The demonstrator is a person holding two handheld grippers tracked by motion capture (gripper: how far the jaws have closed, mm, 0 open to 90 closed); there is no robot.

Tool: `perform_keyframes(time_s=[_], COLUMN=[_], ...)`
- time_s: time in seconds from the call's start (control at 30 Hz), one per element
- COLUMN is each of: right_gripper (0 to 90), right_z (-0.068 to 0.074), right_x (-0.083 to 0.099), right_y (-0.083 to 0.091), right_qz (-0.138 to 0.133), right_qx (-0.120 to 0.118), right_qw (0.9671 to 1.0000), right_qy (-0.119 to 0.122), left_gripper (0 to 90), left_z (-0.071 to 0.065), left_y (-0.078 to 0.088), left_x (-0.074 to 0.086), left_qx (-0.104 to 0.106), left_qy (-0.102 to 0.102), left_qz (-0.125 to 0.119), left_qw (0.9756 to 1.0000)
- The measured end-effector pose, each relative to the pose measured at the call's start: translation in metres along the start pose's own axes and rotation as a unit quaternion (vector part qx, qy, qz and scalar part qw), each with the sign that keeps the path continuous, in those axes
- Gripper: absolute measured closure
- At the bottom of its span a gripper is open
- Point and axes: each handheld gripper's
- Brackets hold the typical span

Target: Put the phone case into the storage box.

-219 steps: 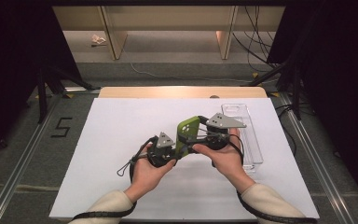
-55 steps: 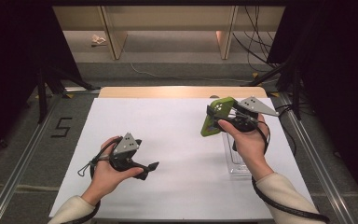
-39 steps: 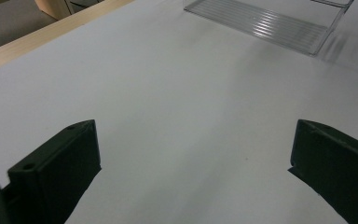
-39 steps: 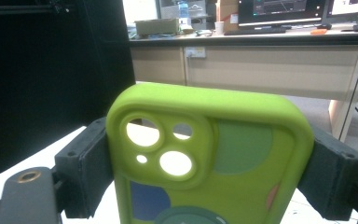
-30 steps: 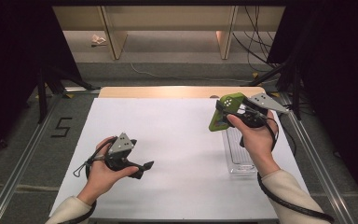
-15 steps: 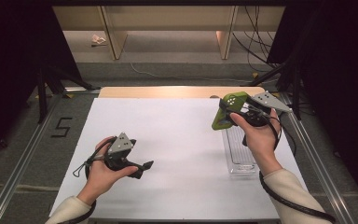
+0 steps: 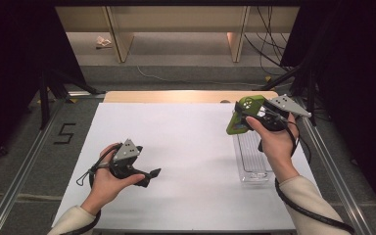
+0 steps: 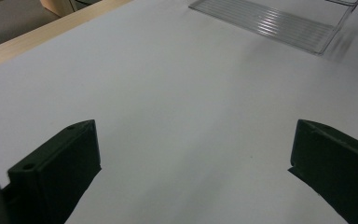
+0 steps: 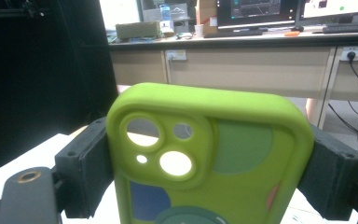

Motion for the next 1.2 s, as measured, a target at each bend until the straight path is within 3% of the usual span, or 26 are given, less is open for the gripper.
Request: perform_keyframes(time_s=[1.2], right_gripper=[16.6], right_z=[-0.018], right_x=[0.001], right_y=[0.001], right_qz=[0.002], right_qx=[0.029], right_qw=[0.9996], right_qy=[0.002], left_gripper=[0.0], left_z=[0.002], left_y=[0.002], left_x=[0.000], left_qx=[-0.013], left_qy=[0.003], left_qz=[-0.002], left_qw=[0.9999])
Point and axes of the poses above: each handheld gripper's, and its own axes: y roughly backward along the jaws, x roughly out of its underside, z roughly to its left, and after that the axes turned 1 degree about z, right-handed
